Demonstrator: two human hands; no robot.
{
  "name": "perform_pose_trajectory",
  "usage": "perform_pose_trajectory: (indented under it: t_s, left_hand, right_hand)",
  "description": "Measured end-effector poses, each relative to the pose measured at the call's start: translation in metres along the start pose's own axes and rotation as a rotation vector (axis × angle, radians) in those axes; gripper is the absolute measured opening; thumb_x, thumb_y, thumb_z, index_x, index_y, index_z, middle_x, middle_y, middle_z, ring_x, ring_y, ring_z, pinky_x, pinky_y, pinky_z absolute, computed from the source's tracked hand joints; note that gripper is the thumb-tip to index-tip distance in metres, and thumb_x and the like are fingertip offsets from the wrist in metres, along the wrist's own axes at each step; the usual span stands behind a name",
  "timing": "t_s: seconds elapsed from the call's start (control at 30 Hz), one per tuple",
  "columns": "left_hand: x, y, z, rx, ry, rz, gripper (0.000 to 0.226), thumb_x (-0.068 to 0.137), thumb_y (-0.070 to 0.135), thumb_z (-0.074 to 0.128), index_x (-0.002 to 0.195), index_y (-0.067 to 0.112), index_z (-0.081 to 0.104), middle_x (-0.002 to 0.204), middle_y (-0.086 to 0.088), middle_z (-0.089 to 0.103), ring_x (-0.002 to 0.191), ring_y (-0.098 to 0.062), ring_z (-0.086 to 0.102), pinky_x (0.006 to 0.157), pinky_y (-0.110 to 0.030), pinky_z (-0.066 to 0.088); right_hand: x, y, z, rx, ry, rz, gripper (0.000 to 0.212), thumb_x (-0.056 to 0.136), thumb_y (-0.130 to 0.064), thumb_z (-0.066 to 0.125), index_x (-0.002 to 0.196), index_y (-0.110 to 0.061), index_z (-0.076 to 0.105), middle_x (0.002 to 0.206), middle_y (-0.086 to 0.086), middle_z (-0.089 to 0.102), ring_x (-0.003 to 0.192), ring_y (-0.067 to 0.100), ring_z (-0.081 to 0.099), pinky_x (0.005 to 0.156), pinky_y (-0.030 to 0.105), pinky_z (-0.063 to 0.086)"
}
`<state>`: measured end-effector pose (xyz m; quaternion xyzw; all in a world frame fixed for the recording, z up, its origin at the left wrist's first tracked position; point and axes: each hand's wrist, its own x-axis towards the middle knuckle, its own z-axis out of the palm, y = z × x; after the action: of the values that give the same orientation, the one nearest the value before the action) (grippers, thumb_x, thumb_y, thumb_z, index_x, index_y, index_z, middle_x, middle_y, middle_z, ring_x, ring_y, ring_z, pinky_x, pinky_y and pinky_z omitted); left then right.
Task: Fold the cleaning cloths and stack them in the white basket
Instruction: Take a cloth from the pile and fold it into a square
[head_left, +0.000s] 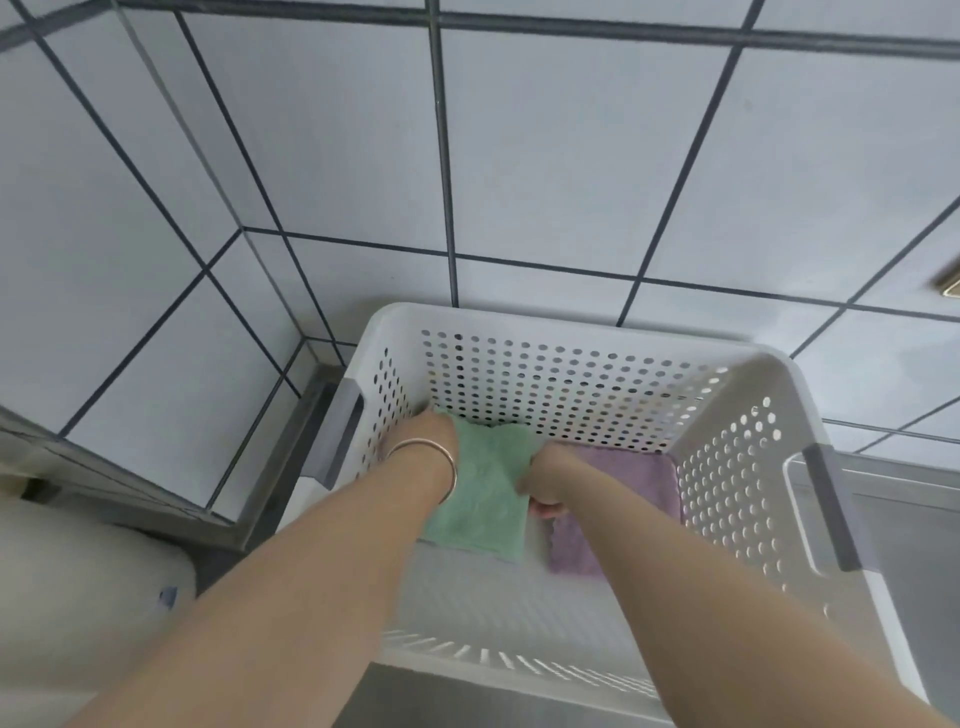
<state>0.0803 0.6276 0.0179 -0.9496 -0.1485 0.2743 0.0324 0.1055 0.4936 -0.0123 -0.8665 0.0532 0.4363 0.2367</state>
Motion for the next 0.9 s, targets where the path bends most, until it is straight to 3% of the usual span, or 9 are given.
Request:
perform_pose_trajectory:
  t_s: [0.13, 0.23, 0.3, 0.37, 0.47, 0.6, 0.7, 0.77, 0.9]
  left_hand:
    - [0.011, -0.003, 0.005, -0.022, -0.242, -0.01, 0.045, 0.099, 0.012, 0.027, 0.144, 0.007, 0.025, 0.149, -0.011, 0.029, 0.135, -0.028, 0.033, 0.112, -0.039, 0.029]
    - [0.016, -0.006, 0.007, 0.02, -0.253, -0.032, 0.045, 0.098, 0.013, 0.029, 0.143, 0.01, 0.031, 0.147, -0.008, 0.034, 0.132, -0.025, 0.038, 0.108, -0.036, 0.035]
    - [0.009, -0.001, 0.002, 0.118, -0.142, -0.019, 0.038, 0.095, 0.01, 0.036, 0.132, 0.013, 0.047, 0.133, -0.004, 0.051, 0.12, -0.021, 0.051, 0.089, -0.03, 0.045]
    - [-0.007, 0.008, -0.009, 0.222, -0.012, 0.036, 0.034, 0.091, 0.01, 0.043, 0.124, 0.017, 0.053, 0.119, 0.0, 0.059, 0.108, -0.019, 0.057, 0.073, -0.029, 0.042]
    - [-0.043, 0.033, -0.036, 0.125, 0.201, 0.163, 0.029, 0.089, 0.019, 0.047, 0.117, 0.021, 0.055, 0.107, 0.0, 0.062, 0.097, -0.021, 0.061, 0.069, -0.03, 0.042]
    - [-0.109, 0.067, -0.062, -0.08, 0.435, 0.356, 0.029, 0.086, 0.021, 0.045, 0.113, 0.027, 0.053, 0.105, -0.003, 0.065, 0.096, -0.028, 0.063, 0.068, -0.031, 0.04]
    - [-0.155, 0.089, -0.069, -0.18, 0.555, 0.462, 0.024, 0.085, 0.021, 0.046, 0.107, 0.026, 0.052, 0.101, -0.002, 0.065, 0.093, -0.029, 0.063, 0.064, -0.031, 0.038]
    - [-0.18, 0.105, -0.069, -0.231, 0.627, 0.54, 0.023, 0.085, 0.021, 0.045, 0.106, 0.026, 0.052, 0.1, -0.001, 0.066, 0.092, -0.029, 0.064, 0.063, -0.031, 0.037]
    - [-0.232, 0.158, -0.057, -0.347, 0.685, 0.701, 0.025, 0.084, 0.021, 0.041, 0.104, 0.028, 0.054, 0.097, 0.001, 0.066, 0.09, -0.026, 0.064, 0.068, -0.033, 0.047]
  right_hand:
    - [0.006, 0.0, 0.006, -0.068, -0.006, 0.013, 0.027, 0.094, -0.004, 0.043, 0.068, -0.007, 0.039, 0.064, 0.008, 0.047, 0.051, 0.015, 0.046, 0.056, 0.024, 0.046]
    - [0.001, -0.008, -0.001, -0.251, 0.064, -0.017, 0.023, 0.095, -0.012, 0.042, 0.074, -0.005, 0.048, 0.066, 0.005, 0.042, 0.057, 0.016, 0.044, 0.056, 0.026, 0.042]
    - [-0.008, -0.012, -0.01, -0.356, 0.139, -0.066, 0.017, 0.093, -0.016, 0.044, 0.079, -0.007, 0.05, 0.068, 0.003, 0.041, 0.06, 0.017, 0.043, 0.051, 0.027, 0.039]
    - [-0.02, -0.017, -0.02, -0.375, 0.212, -0.135, 0.024, 0.09, -0.017, 0.046, 0.068, -0.009, 0.044, 0.067, 0.002, 0.043, 0.056, 0.017, 0.043, 0.048, 0.024, 0.036]
    - [-0.059, -0.018, -0.042, -0.364, 0.334, -0.241, 0.025, 0.09, -0.02, 0.046, 0.067, -0.01, 0.044, 0.079, 0.005, 0.054, 0.07, 0.022, 0.052, 0.058, 0.026, 0.04]
    - [-0.138, 0.008, -0.065, -0.502, 0.542, -0.334, 0.027, 0.091, -0.018, 0.042, 0.111, -0.01, 0.059, 0.112, 0.008, 0.059, 0.104, 0.029, 0.059, 0.071, 0.031, 0.041]
    - [-0.194, 0.045, -0.075, -0.459, 0.713, -0.376, 0.026, 0.093, -0.022, 0.038, 0.104, -0.015, 0.061, 0.105, 0.007, 0.062, 0.093, 0.028, 0.06, 0.066, 0.028, 0.037]
    - [-0.219, 0.073, -0.079, -0.361, 0.842, -0.414, 0.025, 0.094, -0.024, 0.035, 0.085, -0.018, 0.058, 0.095, 0.007, 0.063, 0.076, 0.028, 0.051, 0.063, 0.027, 0.033]
    - [-0.251, 0.152, -0.07, -0.155, 1.191, -0.477, 0.036, 0.088, -0.021, 0.045, 0.057, -0.021, 0.026, 0.056, -0.006, 0.037, 0.054, 0.025, 0.038, 0.042, 0.025, 0.018]
